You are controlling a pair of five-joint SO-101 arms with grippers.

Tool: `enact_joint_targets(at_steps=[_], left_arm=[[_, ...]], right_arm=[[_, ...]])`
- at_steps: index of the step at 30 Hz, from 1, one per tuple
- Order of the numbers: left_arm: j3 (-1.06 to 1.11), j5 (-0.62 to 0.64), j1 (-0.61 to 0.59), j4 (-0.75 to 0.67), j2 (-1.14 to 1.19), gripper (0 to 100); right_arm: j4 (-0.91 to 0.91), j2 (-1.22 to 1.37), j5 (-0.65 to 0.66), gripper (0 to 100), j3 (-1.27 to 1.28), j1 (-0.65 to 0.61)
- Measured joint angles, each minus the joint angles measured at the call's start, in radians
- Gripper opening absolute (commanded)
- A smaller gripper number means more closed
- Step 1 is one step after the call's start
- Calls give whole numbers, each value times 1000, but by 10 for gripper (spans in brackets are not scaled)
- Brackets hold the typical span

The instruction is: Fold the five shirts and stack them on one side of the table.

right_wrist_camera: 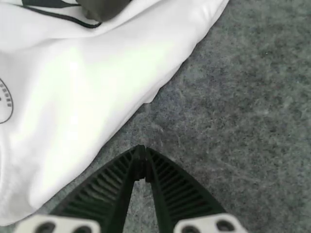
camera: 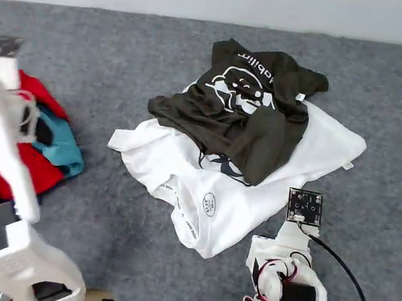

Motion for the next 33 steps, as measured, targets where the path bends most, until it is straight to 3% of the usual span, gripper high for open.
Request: enact_joint_targets(at_steps=[8,17,25,33], left_arm=[[-94,66,316,60,11,246],[-32,72,709,-183,55,246],[-29,149,882,-373,267,246],[-29,153,953,-367,361,246]], right_arm=[[0,0,0,9,0,0],[0,0,0,9,0,0],[0,0,0,9,0,0],[0,0,0,9,0,0]])
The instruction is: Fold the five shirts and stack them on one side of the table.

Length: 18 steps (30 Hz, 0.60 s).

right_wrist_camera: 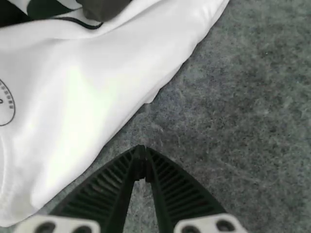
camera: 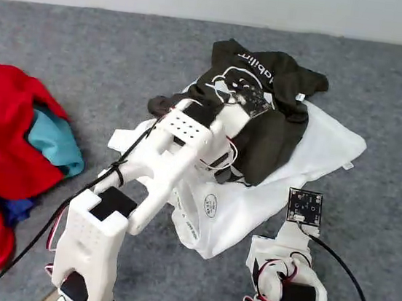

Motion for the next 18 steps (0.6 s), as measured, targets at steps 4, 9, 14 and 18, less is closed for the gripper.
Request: enact_joint_targets(at_steps=[4,9,14,18], left_arm=[[-6,2,-2,2,2,246],[-124,12,-2,11,6,246],[-239,71,12,-26,60,246],[-315,78,44,-60,173,246]], right_arm=[[0,0,0,9,0,0],[0,0,0,9,0,0],[0,0,0,9,0,0],[0,0,0,9,0,0]])
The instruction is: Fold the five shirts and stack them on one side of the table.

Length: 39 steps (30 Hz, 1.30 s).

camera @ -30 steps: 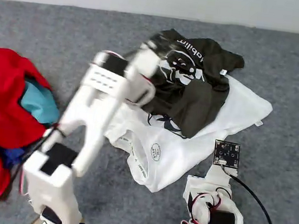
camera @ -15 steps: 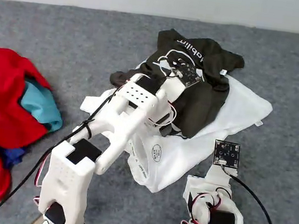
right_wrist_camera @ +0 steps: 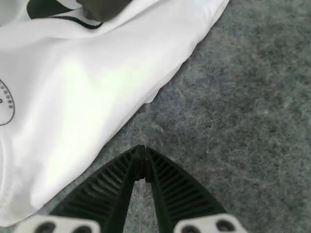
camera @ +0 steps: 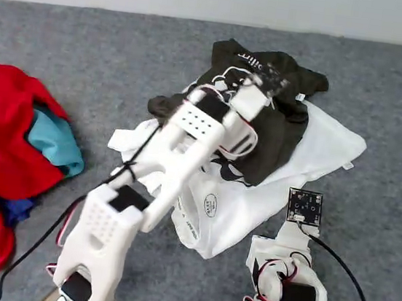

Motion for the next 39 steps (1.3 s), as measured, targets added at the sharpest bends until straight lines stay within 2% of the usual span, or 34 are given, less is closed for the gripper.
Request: enact_joint_targets(at_steps=[6,11,19,22,26,30,39], left_arm=[[-199,8,26,44,212,229],[-454,3,28,187,345,6],[-895,3,28,476,439,12],[-1023,3,15,511,437,12],[-1100,3,-58,519,411,12],[-1102,3,-158,519,287,12],[-1102,3,-454,519,-18,12]], right_arm=[[0,0,0,9,0,0],[0,0,0,9,0,0],[0,0,0,9,0,0],[0,0,0,9,0,0],[0,0,0,9,0,0],[0,0,0,9,0,0],[0,0,0,9,0,0]])
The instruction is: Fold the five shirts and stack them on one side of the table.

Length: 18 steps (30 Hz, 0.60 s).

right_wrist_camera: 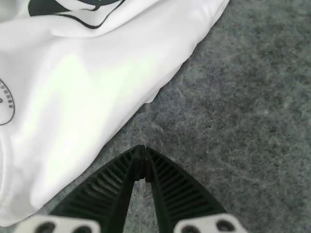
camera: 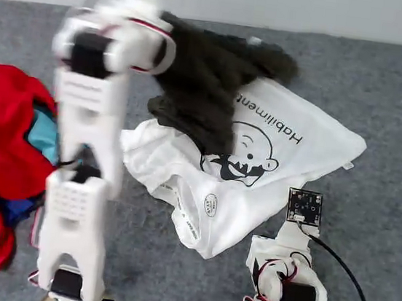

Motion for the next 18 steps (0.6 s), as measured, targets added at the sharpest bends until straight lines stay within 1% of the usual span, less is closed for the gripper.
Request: enact_joint_targets(at_steps=[5,10,14,18], left_arm=[[0,0,-212,0,-173,12],[-9,0,-465,-23,-331,12],[-9,0,-674,-41,-390,12],[-9,0,-841,-41,-405,13]], right_arm=[[0,0,0,9,0,0],[0,0,0,9,0,0],[0,0,0,9,0,0],[0,0,0,9,0,0]])
